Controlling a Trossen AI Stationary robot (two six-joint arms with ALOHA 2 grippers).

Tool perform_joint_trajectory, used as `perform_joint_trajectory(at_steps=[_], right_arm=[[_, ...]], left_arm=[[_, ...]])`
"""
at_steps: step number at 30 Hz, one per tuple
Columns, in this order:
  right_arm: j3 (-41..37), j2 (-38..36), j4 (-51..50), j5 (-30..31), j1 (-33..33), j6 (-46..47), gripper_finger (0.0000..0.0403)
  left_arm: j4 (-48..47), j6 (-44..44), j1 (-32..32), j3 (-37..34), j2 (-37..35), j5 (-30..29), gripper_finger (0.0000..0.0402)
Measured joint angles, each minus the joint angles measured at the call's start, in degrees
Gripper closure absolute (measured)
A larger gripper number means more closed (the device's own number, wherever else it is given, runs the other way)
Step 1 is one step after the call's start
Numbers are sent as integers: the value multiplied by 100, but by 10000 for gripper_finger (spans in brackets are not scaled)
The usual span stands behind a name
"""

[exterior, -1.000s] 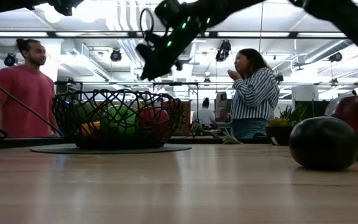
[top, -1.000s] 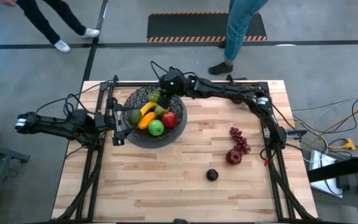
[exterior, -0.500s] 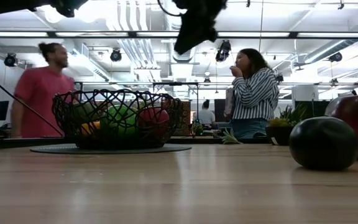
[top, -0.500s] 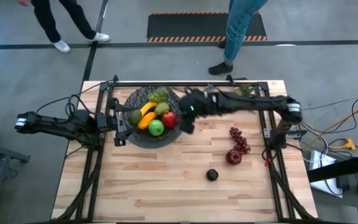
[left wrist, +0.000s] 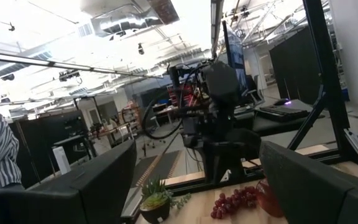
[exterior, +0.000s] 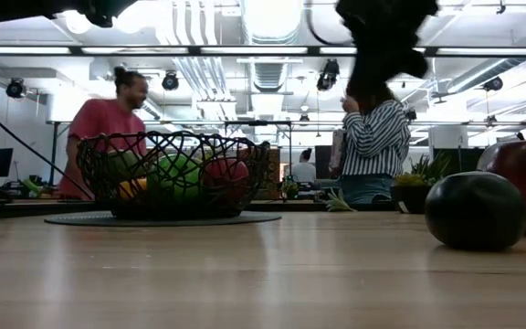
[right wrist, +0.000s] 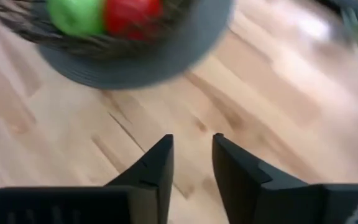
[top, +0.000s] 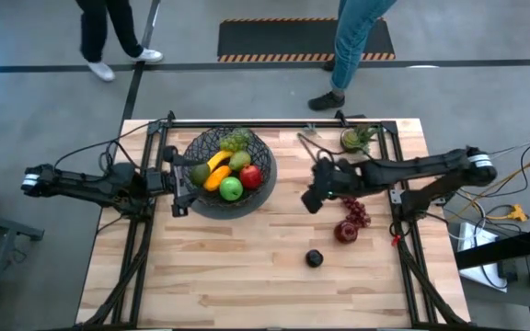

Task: Build produce basket
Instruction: Put the red grapes into the basket

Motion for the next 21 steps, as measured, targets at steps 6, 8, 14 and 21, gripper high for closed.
perform_joint_trajectory(at_steps=[6,8,14,21], right_arm=[[-731,-513,-461,-856,61,1407,229],[-877,-555,-560,-1247,59,1747,205],[-982,-453,-1776,-1514,59,2290,171],[-1063,-406,-2504,-1835,59,2366,184]], left_arm=[[25,18,0,4,-9,0,79],[30,19,0,4,-11,0,79],[39,21,0,4,-13,0,79],[46,23,-2,11,-4,0,79]])
